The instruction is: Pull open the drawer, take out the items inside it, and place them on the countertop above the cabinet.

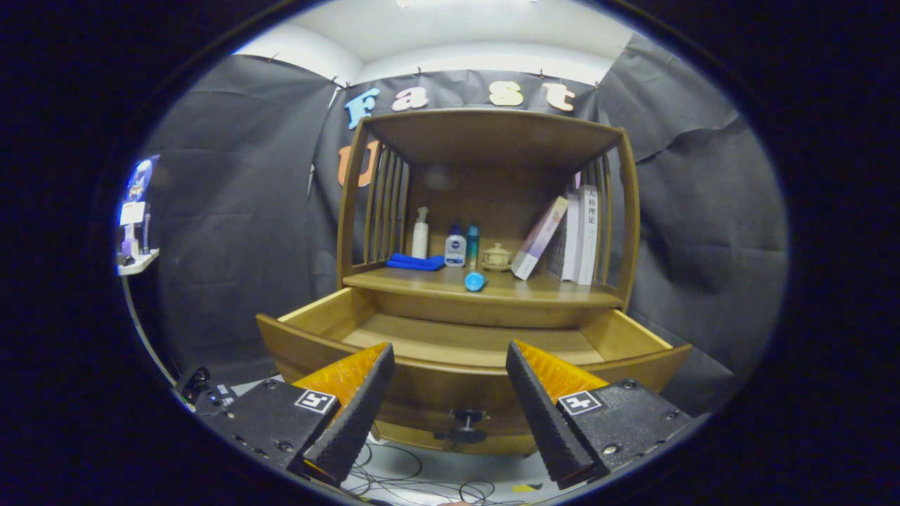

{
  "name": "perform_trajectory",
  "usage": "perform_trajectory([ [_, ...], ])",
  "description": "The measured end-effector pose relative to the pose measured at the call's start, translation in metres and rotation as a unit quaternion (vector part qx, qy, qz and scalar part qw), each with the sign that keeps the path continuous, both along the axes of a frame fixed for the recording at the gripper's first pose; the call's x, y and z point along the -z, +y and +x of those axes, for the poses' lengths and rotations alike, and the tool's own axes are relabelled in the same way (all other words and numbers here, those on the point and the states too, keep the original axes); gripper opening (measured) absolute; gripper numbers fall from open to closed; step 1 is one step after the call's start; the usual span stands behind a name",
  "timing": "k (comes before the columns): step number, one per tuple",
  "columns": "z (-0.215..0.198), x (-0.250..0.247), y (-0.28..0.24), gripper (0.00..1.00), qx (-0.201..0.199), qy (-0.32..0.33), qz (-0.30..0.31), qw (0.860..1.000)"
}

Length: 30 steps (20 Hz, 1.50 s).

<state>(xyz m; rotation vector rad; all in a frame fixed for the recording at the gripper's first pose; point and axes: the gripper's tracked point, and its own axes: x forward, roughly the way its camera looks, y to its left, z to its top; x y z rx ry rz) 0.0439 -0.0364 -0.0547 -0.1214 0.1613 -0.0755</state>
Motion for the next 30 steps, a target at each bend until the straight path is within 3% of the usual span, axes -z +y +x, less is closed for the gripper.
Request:
perform_trajectory([
  [5,-0.009,0.039,-0.003,1.0,0.001,0.018,0.01,1.0],
  [12,-0.006,0.079,-0.023,1.0,0.038,0.042,0.041,0.998],
  [21,0.018,0.091,-0.034,1.0,0.067,0.043,0.071,0.994],
  [30,0.019,0.093,-0.033,0.99,0.072,0.039,0.048,0.995],
])
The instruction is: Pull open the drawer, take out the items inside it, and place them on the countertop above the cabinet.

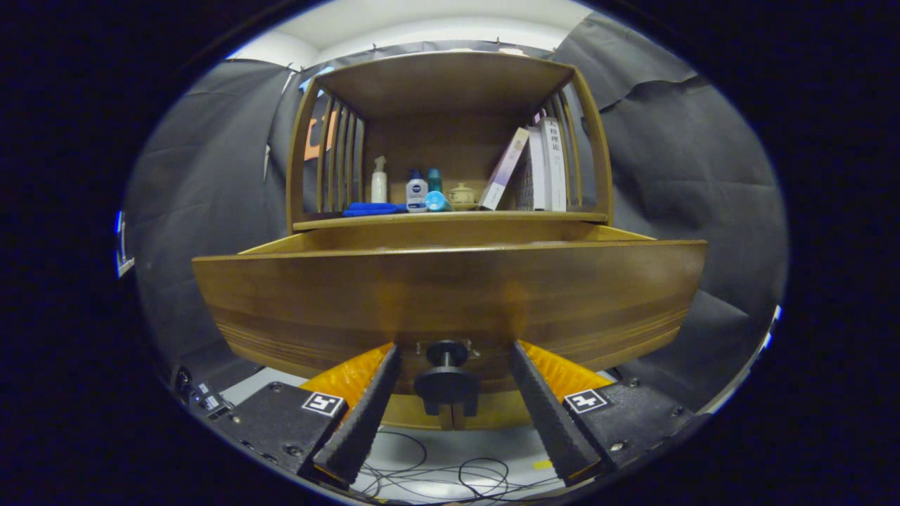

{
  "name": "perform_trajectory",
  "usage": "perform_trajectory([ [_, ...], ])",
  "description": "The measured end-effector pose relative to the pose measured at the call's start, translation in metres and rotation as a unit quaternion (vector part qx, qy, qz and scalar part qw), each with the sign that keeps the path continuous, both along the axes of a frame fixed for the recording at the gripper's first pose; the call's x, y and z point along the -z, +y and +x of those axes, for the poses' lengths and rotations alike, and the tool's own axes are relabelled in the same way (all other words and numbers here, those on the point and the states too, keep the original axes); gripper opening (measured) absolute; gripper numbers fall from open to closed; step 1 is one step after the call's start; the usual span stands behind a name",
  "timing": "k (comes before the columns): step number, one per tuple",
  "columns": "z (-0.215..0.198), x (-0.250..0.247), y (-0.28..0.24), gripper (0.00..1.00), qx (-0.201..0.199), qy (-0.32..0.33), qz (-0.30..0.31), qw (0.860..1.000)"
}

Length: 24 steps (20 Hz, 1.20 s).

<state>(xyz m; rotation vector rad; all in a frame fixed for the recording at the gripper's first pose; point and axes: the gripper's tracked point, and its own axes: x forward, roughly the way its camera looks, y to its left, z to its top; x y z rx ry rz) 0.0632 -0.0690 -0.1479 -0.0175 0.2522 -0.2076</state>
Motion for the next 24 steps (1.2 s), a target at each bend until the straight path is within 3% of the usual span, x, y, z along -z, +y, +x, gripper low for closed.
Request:
perform_trajectory([
  [24,0.131,-0.009,-0.025,1.0,0.015,0.06,-0.032,0.998],
])
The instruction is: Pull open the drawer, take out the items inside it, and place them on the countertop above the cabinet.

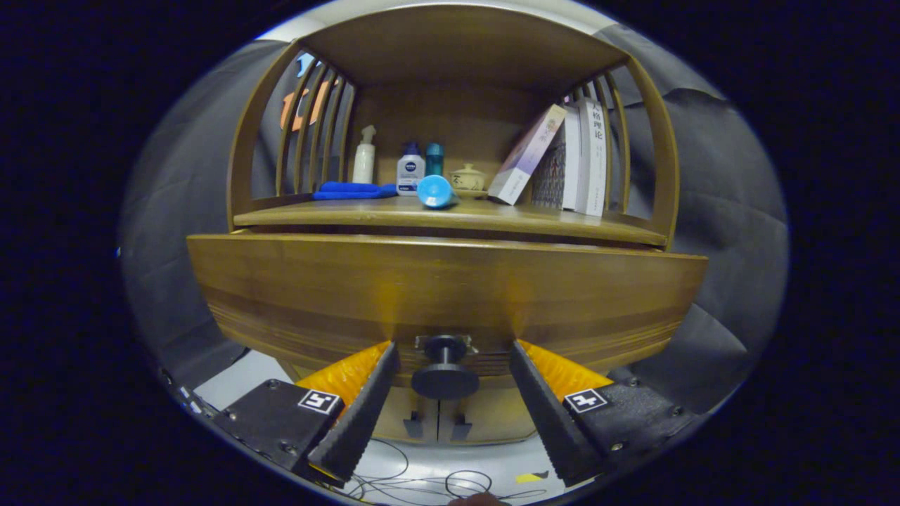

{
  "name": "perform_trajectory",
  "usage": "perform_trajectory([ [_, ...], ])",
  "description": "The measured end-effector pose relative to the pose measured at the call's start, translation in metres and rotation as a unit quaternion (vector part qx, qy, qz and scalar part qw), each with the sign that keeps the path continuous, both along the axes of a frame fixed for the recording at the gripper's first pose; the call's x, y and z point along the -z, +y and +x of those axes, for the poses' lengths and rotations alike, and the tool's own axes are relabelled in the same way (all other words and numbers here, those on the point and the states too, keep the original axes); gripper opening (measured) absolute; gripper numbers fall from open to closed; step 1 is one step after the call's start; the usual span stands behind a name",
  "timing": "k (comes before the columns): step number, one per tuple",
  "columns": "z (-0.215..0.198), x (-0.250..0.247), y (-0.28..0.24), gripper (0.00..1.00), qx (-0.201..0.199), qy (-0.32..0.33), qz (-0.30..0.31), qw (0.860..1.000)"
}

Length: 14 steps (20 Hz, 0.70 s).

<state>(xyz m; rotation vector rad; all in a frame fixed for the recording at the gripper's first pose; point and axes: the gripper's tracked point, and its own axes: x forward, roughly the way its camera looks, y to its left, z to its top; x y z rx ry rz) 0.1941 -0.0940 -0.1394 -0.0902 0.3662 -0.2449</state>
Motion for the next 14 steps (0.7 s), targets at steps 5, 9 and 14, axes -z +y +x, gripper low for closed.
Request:
perform_trajectory([
  [5,0.021,0.001,-0.005,1.0,0.001,0.007,-0.005,1.0],
  [9,0.036,0.002,-0.008,1.0,0.003,0.014,-0.009,1.0],
  [14,0.053,0.004,-0.013,1.0,0.007,0.018,-0.023,1.0],
])
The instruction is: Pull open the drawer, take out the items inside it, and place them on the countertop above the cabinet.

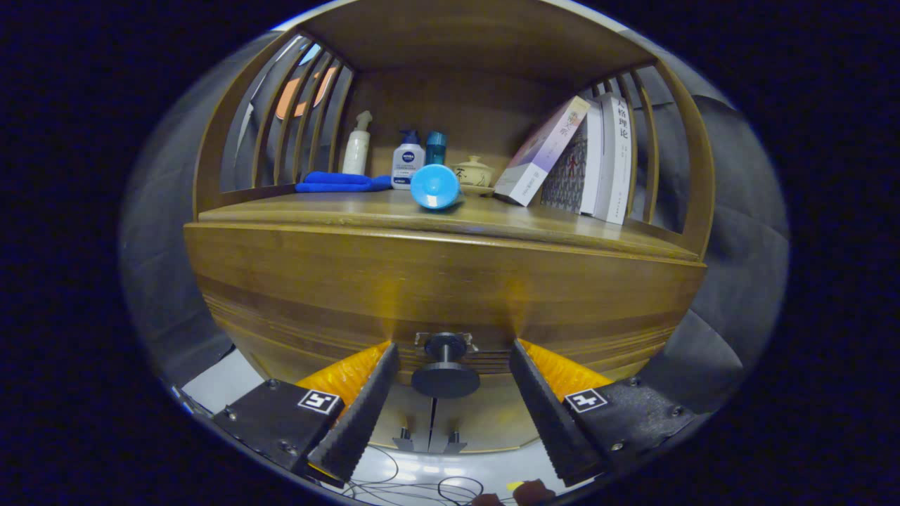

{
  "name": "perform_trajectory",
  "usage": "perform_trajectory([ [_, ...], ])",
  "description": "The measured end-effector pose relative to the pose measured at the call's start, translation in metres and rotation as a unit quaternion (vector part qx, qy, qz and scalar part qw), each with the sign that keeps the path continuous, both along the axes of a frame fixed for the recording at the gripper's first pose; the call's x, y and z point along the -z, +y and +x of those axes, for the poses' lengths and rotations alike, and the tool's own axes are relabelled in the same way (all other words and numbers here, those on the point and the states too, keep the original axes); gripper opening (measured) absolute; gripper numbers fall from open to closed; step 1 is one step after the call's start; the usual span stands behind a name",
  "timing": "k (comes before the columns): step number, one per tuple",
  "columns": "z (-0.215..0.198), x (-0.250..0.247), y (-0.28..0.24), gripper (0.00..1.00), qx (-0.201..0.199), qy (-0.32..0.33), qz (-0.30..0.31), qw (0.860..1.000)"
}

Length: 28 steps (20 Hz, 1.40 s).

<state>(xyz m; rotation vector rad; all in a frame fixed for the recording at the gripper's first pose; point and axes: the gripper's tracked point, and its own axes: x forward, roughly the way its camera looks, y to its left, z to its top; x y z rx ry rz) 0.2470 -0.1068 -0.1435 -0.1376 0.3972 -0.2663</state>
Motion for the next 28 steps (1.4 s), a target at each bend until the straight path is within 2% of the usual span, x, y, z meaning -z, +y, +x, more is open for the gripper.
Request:
perform_trajectory([
  [4,-0.001,0.004,-0.002,1.0,0.003,0.0,-0.043,0.999],
  [6,-0.002,0.003,0.0,1.0,0.002,0.007,-0.025,1.0],
  [9,-0.013,-0.013,0.018,1.0,-0.026,-0.006,0.008,1.0],
  [12,-0.039,-0.029,0.027,1.0,-0.047,-0.026,-0.012,0.998],
  [16,-0.085,-0.058,0.049,1.0,-0.068,-0.066,0.006,0.996],
  [22,-0.148,-0.101,0.079,1.0,-0.102,-0.119,-0.011,0.988],
  [28,-0.195,-0.113,0.097,1.0,-0.11,-0.14,0.029,0.984],
])
